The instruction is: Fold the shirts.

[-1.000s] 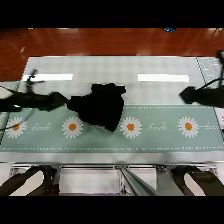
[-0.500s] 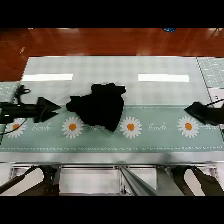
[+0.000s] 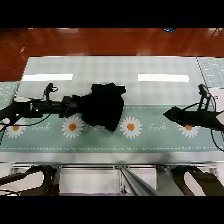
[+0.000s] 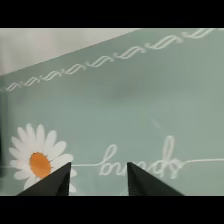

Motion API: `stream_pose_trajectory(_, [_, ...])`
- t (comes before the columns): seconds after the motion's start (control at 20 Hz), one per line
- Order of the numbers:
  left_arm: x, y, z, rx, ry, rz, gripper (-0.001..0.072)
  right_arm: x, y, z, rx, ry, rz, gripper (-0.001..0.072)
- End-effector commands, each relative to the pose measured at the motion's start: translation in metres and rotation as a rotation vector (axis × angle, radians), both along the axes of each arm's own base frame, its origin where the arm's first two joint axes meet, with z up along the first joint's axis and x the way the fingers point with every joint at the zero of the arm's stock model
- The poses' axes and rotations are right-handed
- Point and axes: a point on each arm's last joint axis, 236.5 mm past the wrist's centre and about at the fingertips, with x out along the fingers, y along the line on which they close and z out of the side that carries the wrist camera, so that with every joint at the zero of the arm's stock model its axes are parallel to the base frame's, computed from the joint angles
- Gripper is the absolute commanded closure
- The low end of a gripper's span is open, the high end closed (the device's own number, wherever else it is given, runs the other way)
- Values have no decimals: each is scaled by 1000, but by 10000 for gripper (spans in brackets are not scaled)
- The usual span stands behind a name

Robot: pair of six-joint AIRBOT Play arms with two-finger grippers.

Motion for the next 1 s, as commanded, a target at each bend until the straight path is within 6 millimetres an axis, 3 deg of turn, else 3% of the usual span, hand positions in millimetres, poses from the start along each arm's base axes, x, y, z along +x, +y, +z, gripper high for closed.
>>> stream_pose_trajectory(0.0, [22,-18,-4,49,-58,-3,202,-2,32,-10,23,32,51,304])
stream_pose_trajectory(0.15, [21,-33,-9,31,-31,-49,202,-9,64,-30,43,96,118,304])
stream_pose_trajectory(0.3, [8,-47,-14,-21,31,-121,220,-13,99,-46,92,140,158,304])
stream_pose_trajectory(0.35, [4,-50,-13,-43,48,-145,328,-14,109,-50,107,148,167,304])
stream_pose_trajectory(0.4, [1,-52,-12,-56,53,-174,619,-16,118,-54,121,160,175,304])
stream_pose_trajectory(0.45, [1,-54,-10,-63,45,-199,681,-18,125,-57,132,170,182,304])
stream_pose_trajectory(0.95, [13,-52,1,-37,-9,-230,682,-17,171,-50,232,145,191,304])
